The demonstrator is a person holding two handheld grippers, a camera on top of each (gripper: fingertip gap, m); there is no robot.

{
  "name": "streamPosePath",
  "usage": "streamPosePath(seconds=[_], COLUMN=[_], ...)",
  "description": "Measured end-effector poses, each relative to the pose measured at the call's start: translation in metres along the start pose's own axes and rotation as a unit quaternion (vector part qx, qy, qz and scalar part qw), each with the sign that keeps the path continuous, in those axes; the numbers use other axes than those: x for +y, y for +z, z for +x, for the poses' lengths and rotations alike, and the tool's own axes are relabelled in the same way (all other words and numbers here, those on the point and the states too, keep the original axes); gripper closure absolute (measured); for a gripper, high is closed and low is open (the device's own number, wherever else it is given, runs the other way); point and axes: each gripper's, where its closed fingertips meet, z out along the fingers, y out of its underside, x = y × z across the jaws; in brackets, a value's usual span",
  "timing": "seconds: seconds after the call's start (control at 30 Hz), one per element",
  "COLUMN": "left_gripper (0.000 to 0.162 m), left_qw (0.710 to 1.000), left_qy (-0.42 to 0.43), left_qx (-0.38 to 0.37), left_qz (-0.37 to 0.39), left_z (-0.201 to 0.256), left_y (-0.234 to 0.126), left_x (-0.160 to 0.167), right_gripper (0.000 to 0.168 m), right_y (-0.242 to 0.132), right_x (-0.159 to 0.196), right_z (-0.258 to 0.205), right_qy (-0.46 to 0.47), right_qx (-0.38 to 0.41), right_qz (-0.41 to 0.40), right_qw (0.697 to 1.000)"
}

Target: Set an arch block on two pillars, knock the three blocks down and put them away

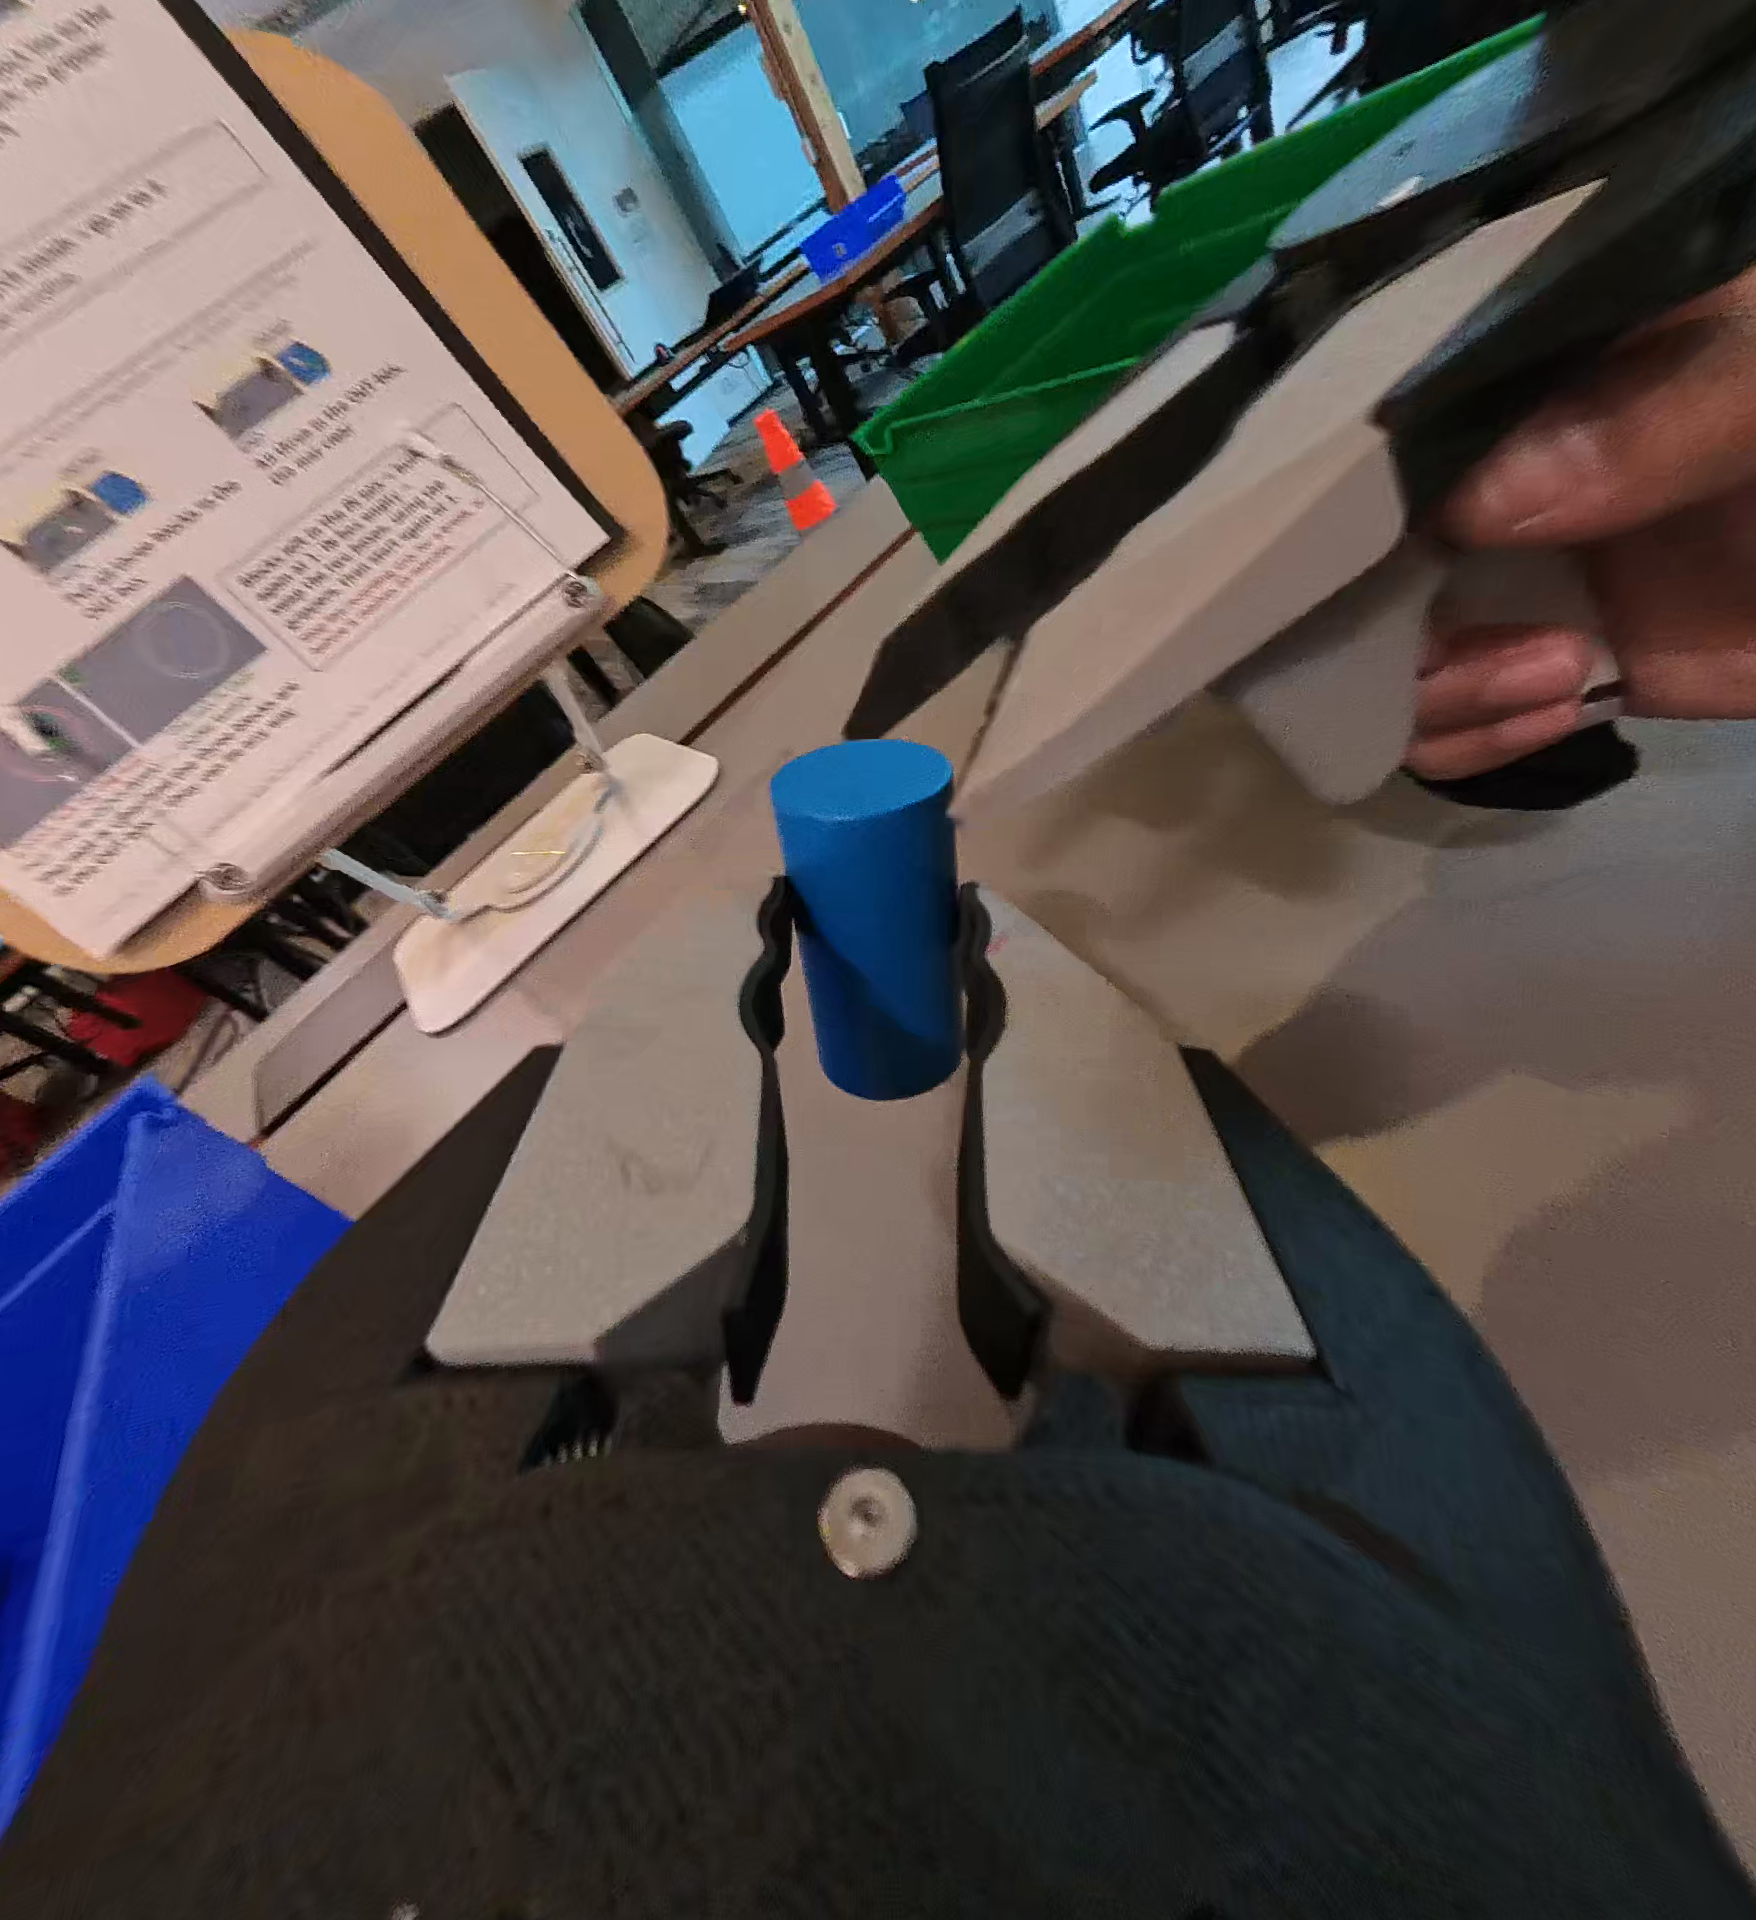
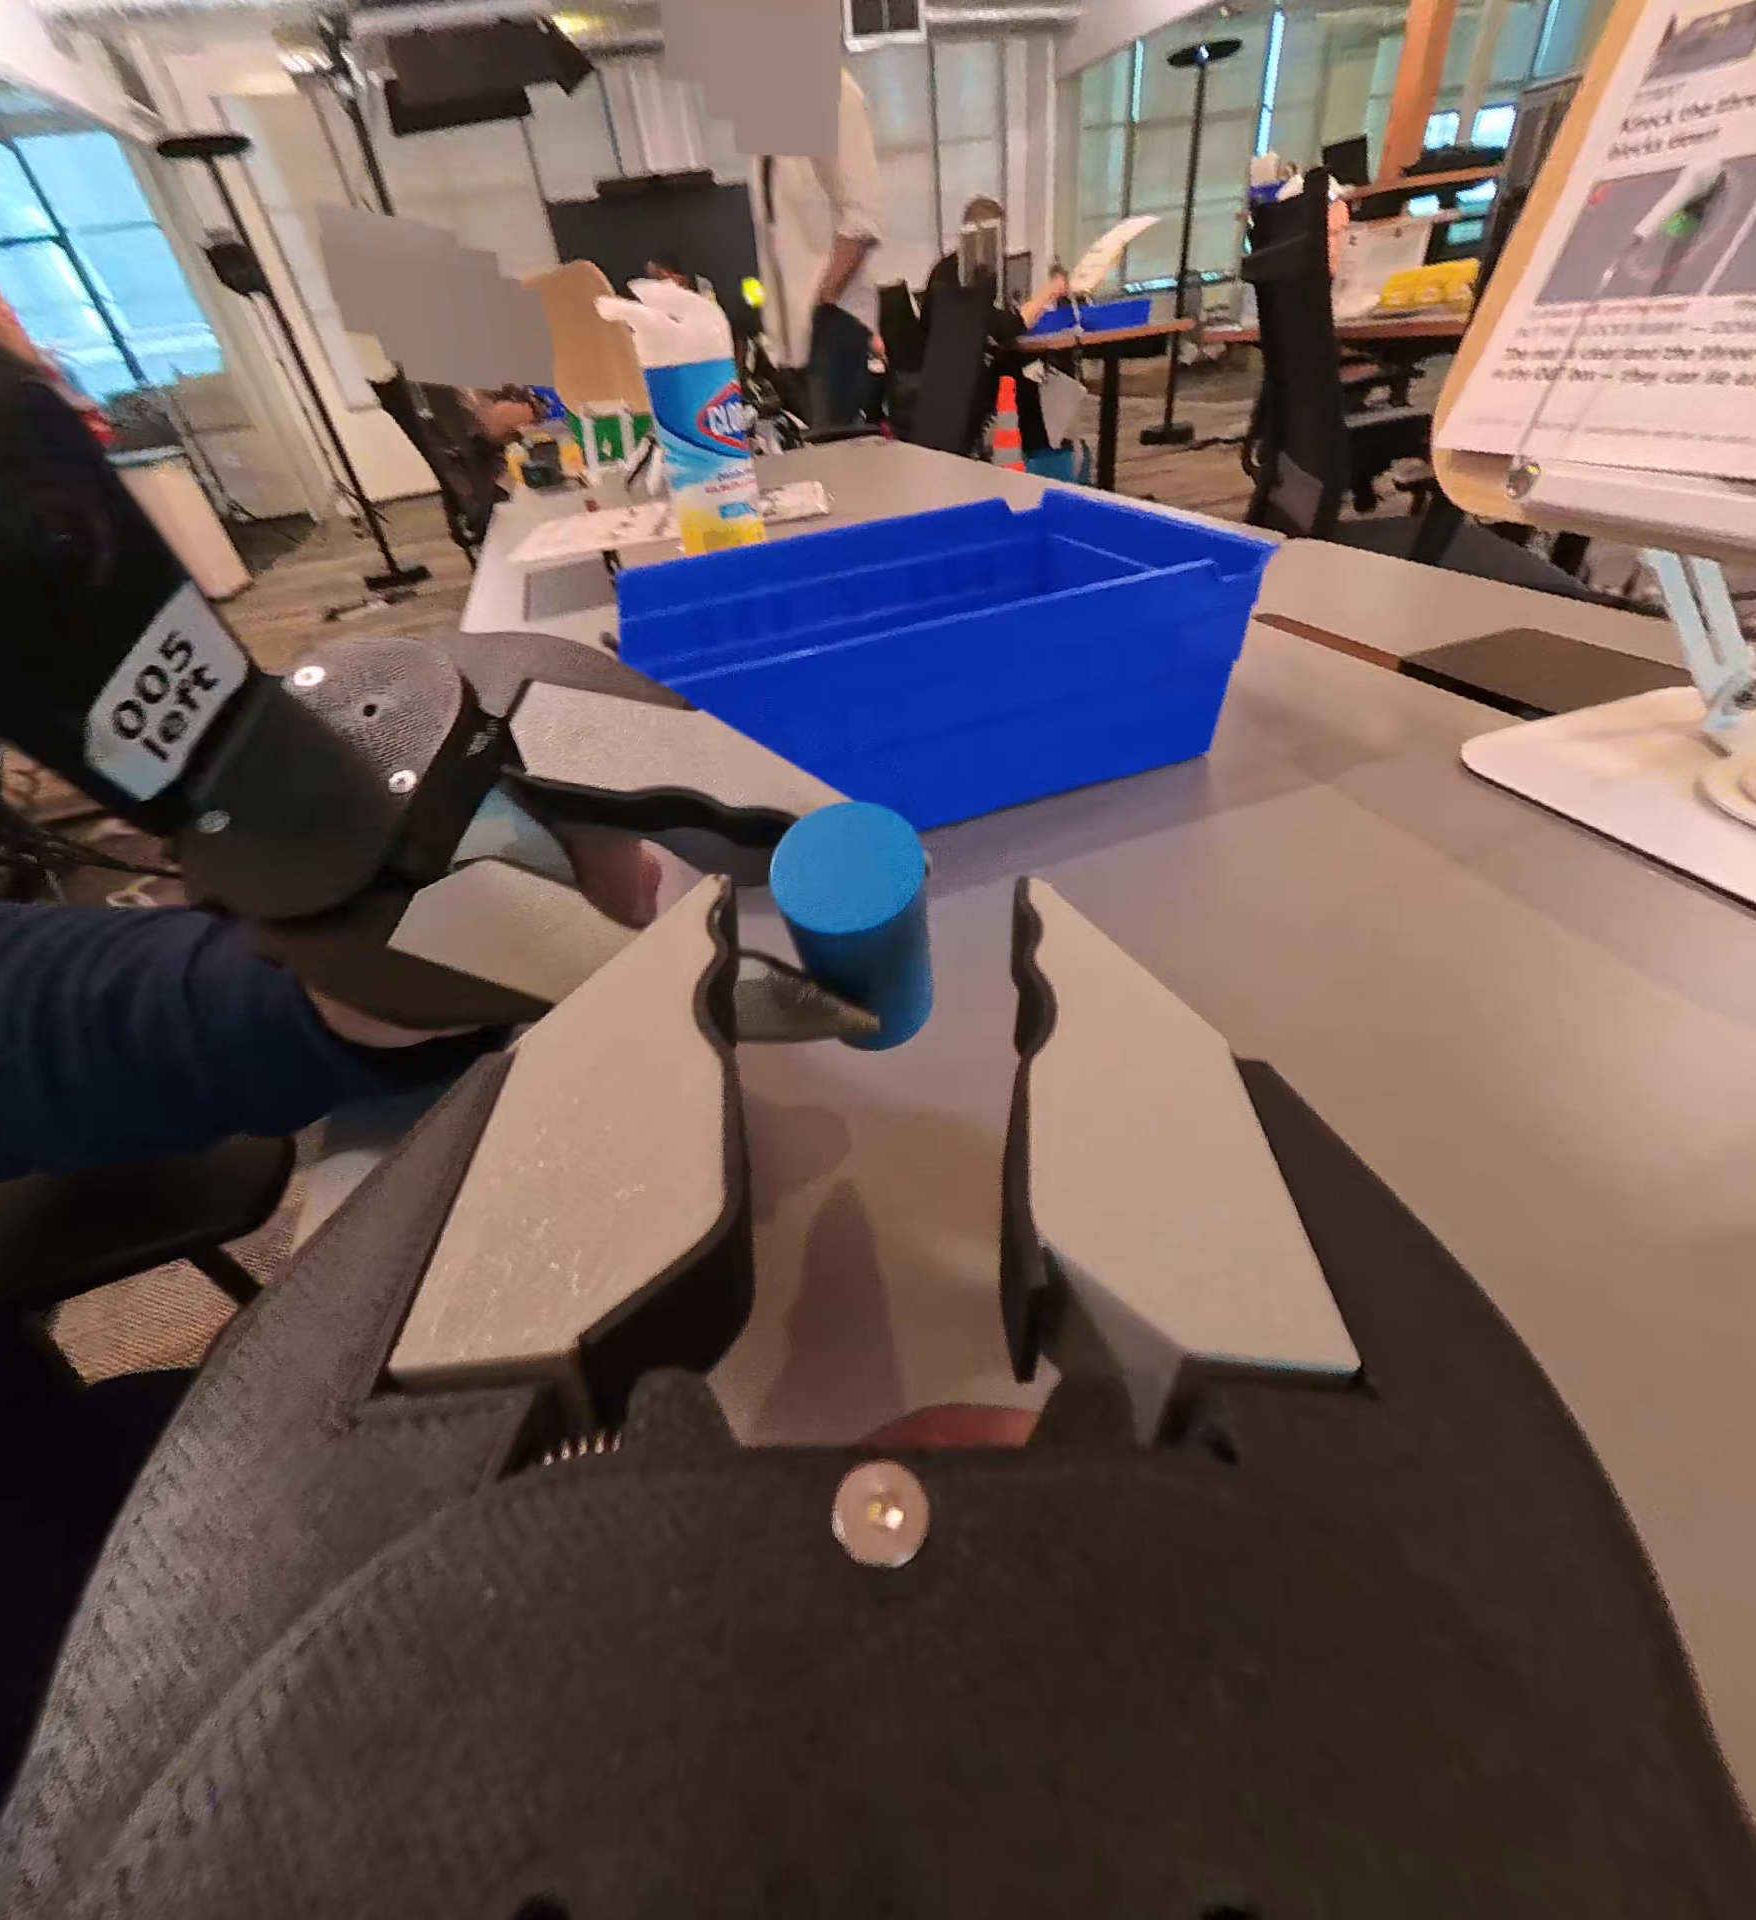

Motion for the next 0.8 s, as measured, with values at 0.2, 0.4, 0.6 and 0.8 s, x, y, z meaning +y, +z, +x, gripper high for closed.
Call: streamPosePath(seconds=[0.2,0.4,0.6,0.8], left_gripper=[0.133,0.133,0.121,0.118], left_qw=[1.000,0.999,0.994,0.991], left_qy=[0.008,-0.009,-0.058,-0.096], left_qx=[-0.004,-0.010,-0.007,-0.018], left_qz=[-0.022,-0.043,-0.093,-0.091], left_z=[0.011,0.012,0.005,-0.007], left_y=[0.012,0.017,0.019,0.014], left_x=[0.006,0.018,0.044,0.048], right_gripper=[0.138,0.138,0.138,0.138], right_y=[0.011,0.016,-0.011,-0.027], right_x=[0.019,0.030,0.046,0.061], right_z=[0.006,0.015,0.065,0.078], right_qy=[0.000,-0.019,-0.053,-0.023], right_qx=[0.023,0.065,0.197,0.210], right_qz=[-0.051,-0.088,-0.162,-0.202], right_qw=[0.998,0.994,0.966,0.956])
